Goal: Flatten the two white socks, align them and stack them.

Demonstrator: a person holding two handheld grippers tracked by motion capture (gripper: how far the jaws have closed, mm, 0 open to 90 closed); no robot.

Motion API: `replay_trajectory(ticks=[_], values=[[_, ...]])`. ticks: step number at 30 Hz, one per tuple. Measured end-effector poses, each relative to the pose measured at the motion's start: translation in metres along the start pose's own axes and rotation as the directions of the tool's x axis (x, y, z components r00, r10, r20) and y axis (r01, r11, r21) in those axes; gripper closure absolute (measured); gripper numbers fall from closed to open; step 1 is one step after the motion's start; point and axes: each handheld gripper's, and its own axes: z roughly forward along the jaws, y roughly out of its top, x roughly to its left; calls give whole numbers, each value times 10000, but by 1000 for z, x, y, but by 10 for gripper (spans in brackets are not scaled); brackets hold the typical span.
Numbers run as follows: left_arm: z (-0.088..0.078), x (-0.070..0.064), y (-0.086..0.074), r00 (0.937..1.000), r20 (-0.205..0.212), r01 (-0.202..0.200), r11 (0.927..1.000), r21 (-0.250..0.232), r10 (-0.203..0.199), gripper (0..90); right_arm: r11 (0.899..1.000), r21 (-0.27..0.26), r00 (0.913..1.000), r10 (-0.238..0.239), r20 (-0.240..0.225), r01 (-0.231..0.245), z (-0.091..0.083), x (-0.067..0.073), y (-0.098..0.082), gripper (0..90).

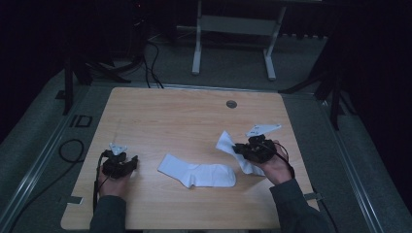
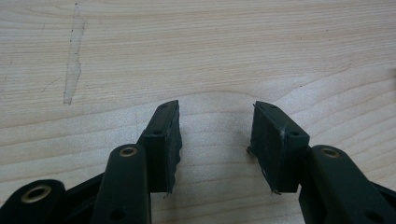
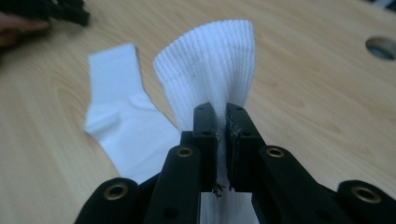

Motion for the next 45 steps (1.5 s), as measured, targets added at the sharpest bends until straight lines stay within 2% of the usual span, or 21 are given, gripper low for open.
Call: replay_trajectory(ticks=[5,9,15,22,28,45], values=[[0,0,0,10000,0,-18,10000,6,18,524,9984,-511,9997,-239,-60,235,-17,14,5,837],[0,0,0,10000,2,-23,10000,8,23,524,9969,-695,9993,-369,38,371,-24,21,8,837],[0,0,0,10000,-4,-9,10000,-9,9,524,9894,-1268,9974,-724,-73,709,-39,36,22,835],[0,0,0,10000,-3,-20,10000,-15,20,524,9840,-1556,9954,-919,-256,868,-38,45,34,834],[0,0,0,10000,-6,-13,10000,-19,13,524,9826,-1574,9931,-1068,-477,981,-24,53,42,833],[0,0,1,10000,-1,-17,10000,81,17,524,9897,-666,9856,-1335,-1042,1270,55,78,36,829]])
